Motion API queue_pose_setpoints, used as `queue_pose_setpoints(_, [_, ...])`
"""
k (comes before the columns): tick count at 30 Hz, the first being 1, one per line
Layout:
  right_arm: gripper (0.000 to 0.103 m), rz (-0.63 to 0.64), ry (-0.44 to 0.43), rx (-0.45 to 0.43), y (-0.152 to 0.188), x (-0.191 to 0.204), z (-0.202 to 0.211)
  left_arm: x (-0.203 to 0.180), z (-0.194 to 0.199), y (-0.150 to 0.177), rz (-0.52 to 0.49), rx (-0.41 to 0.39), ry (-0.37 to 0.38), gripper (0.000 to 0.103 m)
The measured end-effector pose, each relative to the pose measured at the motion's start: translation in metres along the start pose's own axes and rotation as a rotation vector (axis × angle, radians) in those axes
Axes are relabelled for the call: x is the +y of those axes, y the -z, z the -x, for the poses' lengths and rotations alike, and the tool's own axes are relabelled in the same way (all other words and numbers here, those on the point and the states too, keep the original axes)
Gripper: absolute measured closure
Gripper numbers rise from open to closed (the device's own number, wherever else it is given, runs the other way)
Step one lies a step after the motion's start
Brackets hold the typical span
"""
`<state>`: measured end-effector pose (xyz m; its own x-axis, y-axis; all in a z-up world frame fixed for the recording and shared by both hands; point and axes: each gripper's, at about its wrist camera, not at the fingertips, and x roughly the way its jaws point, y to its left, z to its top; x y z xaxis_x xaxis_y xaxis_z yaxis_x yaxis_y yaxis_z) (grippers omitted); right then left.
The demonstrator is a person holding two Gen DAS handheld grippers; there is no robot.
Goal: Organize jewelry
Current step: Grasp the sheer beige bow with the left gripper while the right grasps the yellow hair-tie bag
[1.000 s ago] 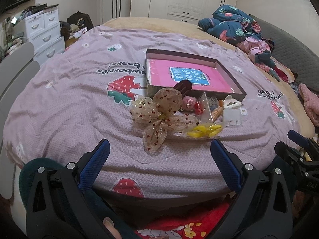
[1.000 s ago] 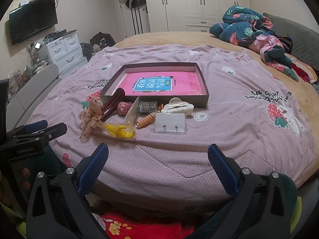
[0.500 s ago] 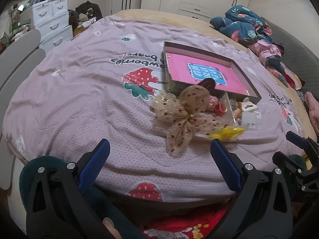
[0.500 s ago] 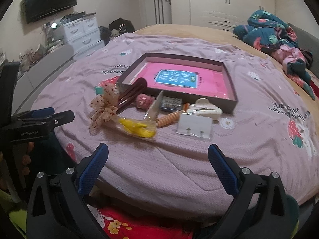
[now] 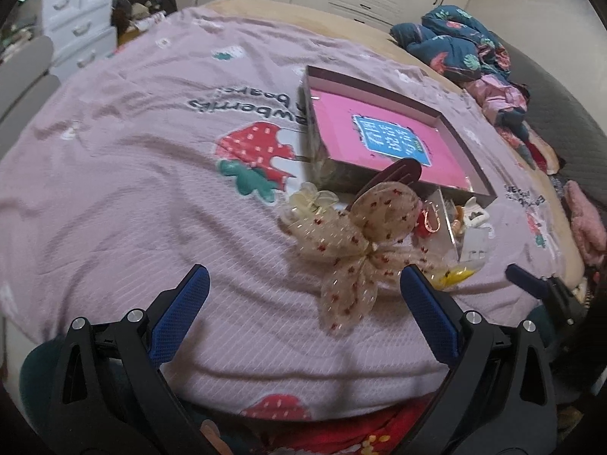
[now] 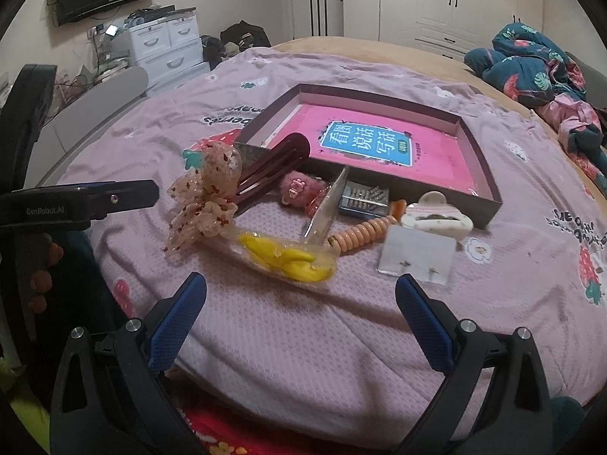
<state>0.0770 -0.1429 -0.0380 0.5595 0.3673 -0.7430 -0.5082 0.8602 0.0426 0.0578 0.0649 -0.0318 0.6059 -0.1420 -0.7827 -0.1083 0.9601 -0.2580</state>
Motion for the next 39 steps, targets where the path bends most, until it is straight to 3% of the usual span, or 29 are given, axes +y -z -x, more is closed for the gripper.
queue_pose_setpoints(6, [0.004,-0.020,0.007,-0.006,-0.007,0.004,-0.020,-0.003,-0.023,-0.014,0.005,0.031,0.105,0.010])
queue_pose_setpoints(9, [0.004,-0.028,0.011,-0.001,-0.008,0.006,-0.029,-0.006,-0.034,-0.015,0.011,0.065,0.139,0.020])
queue_pose_setpoints(12, [0.004,-0.028,0.015,0.000,-0.010,0.008,-0.037,-0.008,-0.042,-0.014,0.009,0.082,0.163,0.036])
queue_pose_setpoints(17, [0.004,-0.053,0.023,-0.010,-0.016,0.009,-0.048,-0.008,-0.045,-0.014,0.009,0.079,0.185,0.078])
queue_pose_setpoints(20, [0.004,-0.067,0.024,-0.024,-0.017,0.009,-0.050,-0.005,-0.044,-0.013,0.016,0.070,0.205,0.093])
queue_pose_setpoints(22, [0.007,-0.069,0.021,-0.034,-0.017,0.008,-0.049,-0.003,-0.039,-0.012,0.022,0.048,0.198,0.094])
queue_pose_setpoints(23, [0.019,-0.070,0.013,-0.036,-0.016,0.006,-0.049,-0.001,-0.036,-0.012,0.025,0.043,0.198,0.095])
queue_pose_setpoints(24, [0.023,-0.075,0.000,-0.033,-0.015,0.006,-0.049,0.000,-0.034,-0.012,0.029,0.038,0.199,0.095])
queue_pose_setpoints(33, [0.024,-0.119,-0.046,-0.054,-0.004,-0.010,-0.029,0.010,-0.004,-0.010,0.049,-0.033,0.177,0.096])
queue_pose_setpoints(39, [0.024,-0.188,-0.027,-0.072,0.006,-0.040,-0.003,0.009,0.009,-0.013,0.043,-0.060,0.159,0.096])
